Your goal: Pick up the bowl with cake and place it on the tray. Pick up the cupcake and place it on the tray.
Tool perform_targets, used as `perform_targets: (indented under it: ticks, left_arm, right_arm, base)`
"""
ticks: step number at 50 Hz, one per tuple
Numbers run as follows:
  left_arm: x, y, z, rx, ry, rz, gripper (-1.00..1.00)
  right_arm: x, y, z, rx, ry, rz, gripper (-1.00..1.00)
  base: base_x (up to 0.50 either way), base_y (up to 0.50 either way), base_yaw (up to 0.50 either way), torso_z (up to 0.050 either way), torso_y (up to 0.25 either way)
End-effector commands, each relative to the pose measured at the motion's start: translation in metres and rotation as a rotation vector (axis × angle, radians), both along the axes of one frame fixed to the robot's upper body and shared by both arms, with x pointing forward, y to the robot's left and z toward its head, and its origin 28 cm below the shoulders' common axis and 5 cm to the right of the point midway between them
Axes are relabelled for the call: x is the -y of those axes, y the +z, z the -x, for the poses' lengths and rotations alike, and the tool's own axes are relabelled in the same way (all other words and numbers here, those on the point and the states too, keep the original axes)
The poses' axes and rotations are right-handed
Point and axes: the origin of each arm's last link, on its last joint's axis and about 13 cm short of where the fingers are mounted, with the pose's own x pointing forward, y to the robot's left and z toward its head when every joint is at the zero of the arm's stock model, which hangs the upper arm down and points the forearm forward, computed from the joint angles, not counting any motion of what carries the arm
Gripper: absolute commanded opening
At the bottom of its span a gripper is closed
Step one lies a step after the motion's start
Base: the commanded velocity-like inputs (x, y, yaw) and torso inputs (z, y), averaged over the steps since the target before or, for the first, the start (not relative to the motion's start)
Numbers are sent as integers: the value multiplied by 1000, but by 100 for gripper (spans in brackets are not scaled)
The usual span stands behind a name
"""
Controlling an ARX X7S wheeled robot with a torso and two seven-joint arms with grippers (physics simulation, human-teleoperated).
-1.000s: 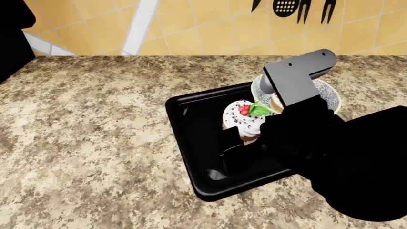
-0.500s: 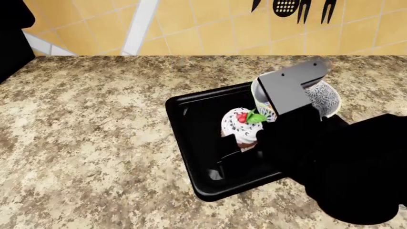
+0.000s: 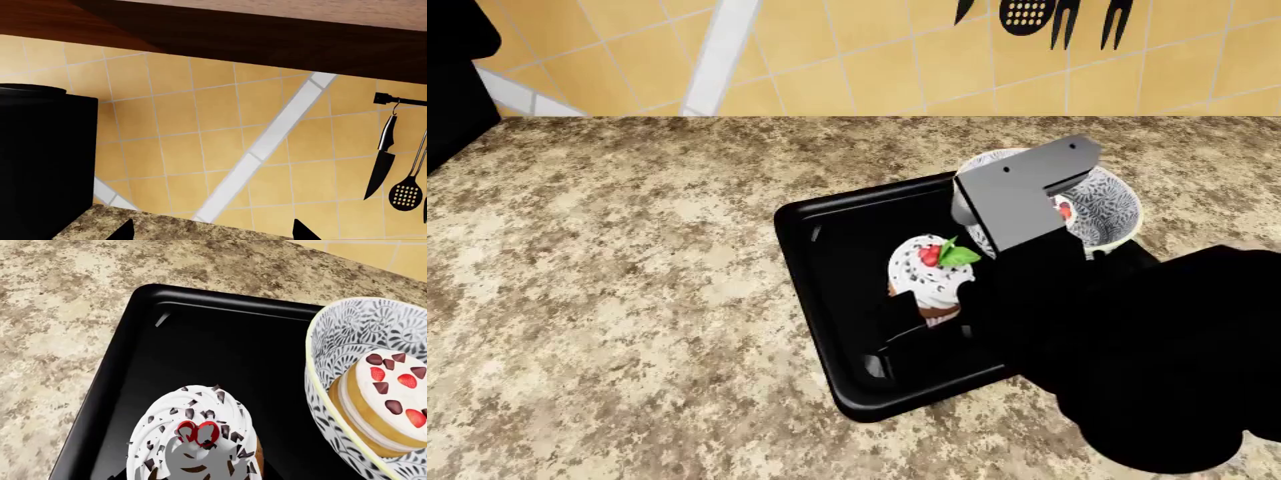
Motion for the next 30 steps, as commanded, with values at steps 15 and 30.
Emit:
perform_targets:
  ticks: [15, 30]
  left_arm:
    - [0, 0, 1, 2, -2, 1, 100]
    - [0, 0, 1, 3, -2, -1, 100]
  right_arm:
    - [-2, -1, 0, 14, 25, 20, 100]
    - [-4, 8, 5, 42, 45, 13, 100]
  base:
    - [0, 0, 0, 0, 0]
    - [0, 0, 0, 0, 0]
